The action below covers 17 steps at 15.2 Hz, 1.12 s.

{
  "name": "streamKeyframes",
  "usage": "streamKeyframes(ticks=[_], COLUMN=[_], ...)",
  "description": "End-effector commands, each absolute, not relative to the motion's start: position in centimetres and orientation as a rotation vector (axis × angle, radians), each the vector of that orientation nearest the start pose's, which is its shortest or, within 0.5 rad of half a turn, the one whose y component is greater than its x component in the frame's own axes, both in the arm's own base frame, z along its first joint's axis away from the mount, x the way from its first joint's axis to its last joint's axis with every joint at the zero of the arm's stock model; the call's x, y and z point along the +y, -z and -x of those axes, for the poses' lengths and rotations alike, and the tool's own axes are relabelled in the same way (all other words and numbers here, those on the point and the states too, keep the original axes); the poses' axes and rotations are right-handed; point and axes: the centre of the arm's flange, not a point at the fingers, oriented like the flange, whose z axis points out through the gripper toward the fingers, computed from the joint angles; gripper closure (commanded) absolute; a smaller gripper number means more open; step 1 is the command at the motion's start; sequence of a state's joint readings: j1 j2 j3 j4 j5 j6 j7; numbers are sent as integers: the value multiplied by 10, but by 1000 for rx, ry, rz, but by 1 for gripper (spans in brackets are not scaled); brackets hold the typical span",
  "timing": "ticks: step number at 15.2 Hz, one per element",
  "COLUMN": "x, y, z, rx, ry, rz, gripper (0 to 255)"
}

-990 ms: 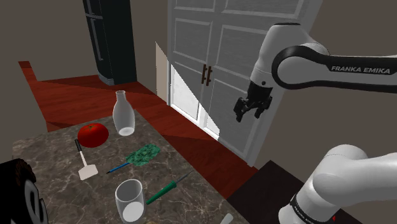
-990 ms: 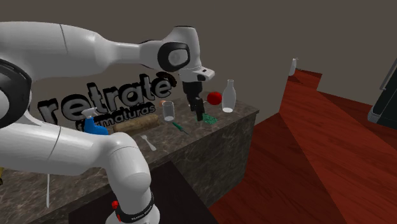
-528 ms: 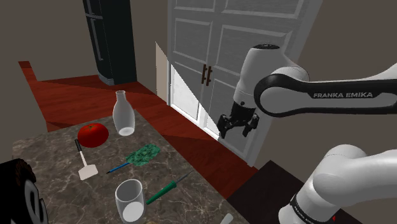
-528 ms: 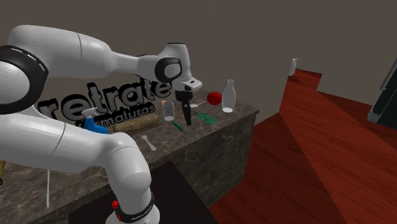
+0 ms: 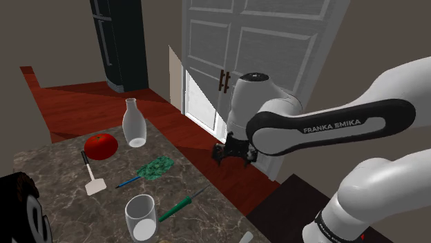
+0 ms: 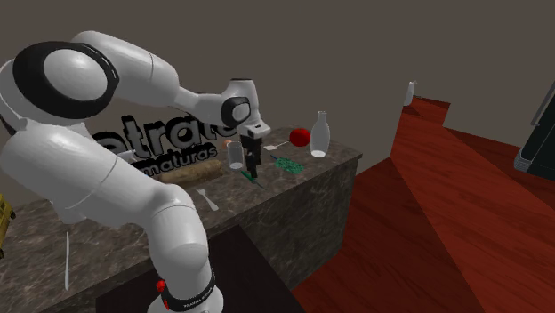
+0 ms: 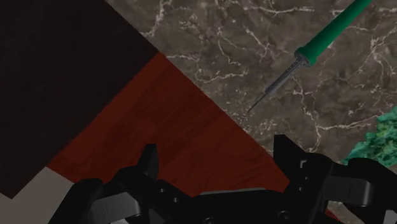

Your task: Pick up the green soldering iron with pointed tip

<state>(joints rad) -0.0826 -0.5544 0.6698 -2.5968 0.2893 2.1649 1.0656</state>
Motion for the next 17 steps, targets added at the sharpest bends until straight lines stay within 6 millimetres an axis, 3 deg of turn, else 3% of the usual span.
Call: streamKeyframes(ticks=[1, 13, 17], x=[244, 353, 354], y=[-384, -290, -274], z=[-329, -394, -395], rx=[1190, 1661, 1662], ry=[149, 125, 125], rz=[2933, 2682, 2681], gripper=[0, 0, 0])
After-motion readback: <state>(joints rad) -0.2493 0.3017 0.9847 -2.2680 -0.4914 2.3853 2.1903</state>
